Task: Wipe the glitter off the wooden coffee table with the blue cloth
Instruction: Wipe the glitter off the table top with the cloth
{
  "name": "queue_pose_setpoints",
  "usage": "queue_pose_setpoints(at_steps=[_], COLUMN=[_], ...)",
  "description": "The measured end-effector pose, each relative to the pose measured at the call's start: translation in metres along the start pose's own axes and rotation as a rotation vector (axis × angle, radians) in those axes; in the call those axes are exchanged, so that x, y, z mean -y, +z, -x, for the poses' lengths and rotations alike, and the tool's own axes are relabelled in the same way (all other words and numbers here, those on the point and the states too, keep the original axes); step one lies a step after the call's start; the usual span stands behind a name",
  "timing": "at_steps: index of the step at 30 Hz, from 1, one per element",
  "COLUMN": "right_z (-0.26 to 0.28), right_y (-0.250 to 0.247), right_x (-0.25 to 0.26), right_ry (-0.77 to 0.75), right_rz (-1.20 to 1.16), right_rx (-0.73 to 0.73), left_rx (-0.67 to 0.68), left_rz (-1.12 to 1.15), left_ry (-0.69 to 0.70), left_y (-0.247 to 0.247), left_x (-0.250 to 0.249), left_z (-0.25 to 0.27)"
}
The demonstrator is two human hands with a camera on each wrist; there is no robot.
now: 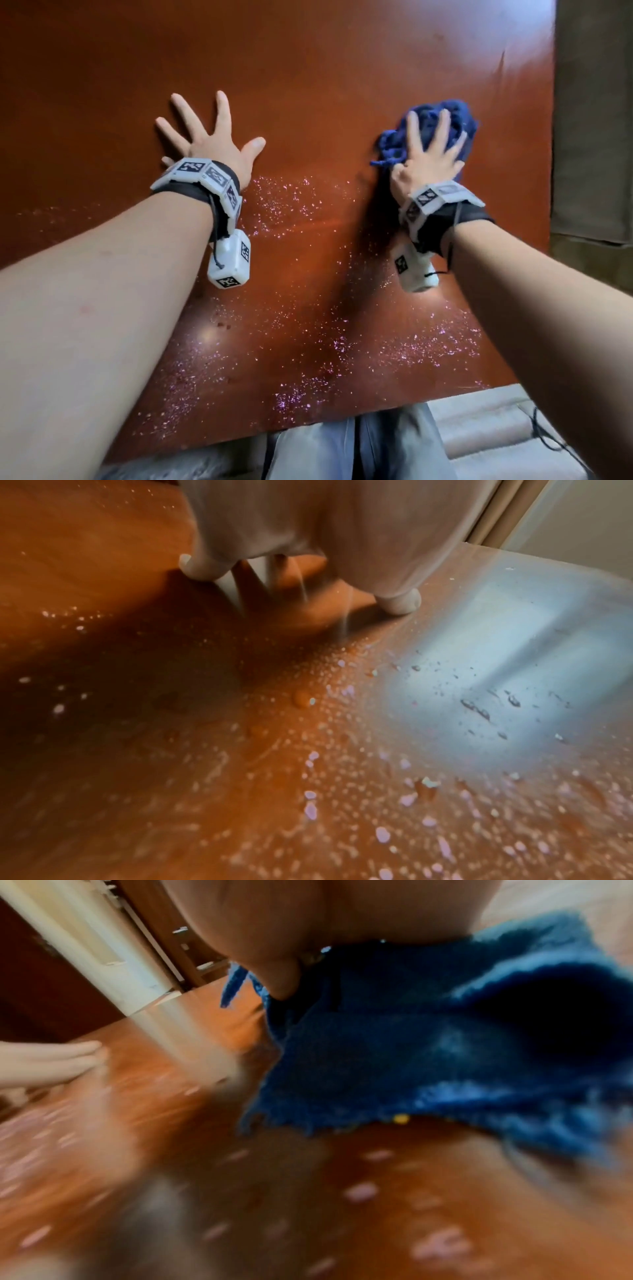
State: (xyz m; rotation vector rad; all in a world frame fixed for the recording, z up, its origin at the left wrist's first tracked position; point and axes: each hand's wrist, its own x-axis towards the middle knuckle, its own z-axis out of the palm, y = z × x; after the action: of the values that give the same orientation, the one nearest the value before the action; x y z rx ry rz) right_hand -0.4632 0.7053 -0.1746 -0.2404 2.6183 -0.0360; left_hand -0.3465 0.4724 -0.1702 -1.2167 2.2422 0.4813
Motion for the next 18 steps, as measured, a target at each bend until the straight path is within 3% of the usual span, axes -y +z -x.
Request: queue_pose_setpoints(at_steps=[3, 6, 9, 12, 15, 18], right_z=[0.030, 0.087, 0.104, 0.067, 0.027, 0.037], right_y=[0.021, 0.047, 0.049, 0.031, 0.015, 0.028], right_x=[0.041, 0.038, -0.005, -0.017, 0.023, 0.074], right_ry=[-0.235, -0.412, -0.386, -0.216, -0.071, -0.240], right_rz=[0.047, 0.074, 0.039, 0.050, 0.055, 0.063], right_rx=[0.035, 0.171, 0.171, 0.082, 0.035, 0.034], left_rx=[0.012, 0.022, 0.025, 0.025, 0.019, -0.001], left_rz=[0.010, 0.026, 0.031, 0.035, 0.031, -0.017], left_ry=[0.000, 0.007, 0.011, 0.022, 0.030, 0.094], left_y=[-0.002, -0.003, -0.006, -0.006, -0.005, -0.006], left_x=[0.000, -0.001, -0.001, 0.000, 0.007, 0.025], left_z=[0.002, 0.003, 0.004, 0.003, 0.001, -0.005])
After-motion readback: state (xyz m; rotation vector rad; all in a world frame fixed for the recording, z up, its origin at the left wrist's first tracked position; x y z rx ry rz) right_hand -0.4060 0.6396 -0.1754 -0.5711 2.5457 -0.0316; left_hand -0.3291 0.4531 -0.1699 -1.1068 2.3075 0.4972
